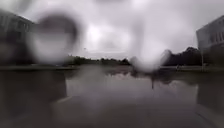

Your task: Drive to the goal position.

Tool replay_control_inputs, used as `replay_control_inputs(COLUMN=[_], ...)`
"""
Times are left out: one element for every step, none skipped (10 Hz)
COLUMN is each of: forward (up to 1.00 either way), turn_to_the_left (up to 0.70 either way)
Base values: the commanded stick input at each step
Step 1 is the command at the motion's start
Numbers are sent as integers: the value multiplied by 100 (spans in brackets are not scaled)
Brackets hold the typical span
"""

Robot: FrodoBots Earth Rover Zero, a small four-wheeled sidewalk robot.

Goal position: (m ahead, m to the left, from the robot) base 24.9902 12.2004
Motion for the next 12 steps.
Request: replay_control_inputs(forward=[70, 70, 70, 70, 70, 70, 70, 70, 70, 70, 70, 70], turn_to_the_left=[0, 0, 0, 0, 0, 0, 0, 0, 0, 0, 0, 0])
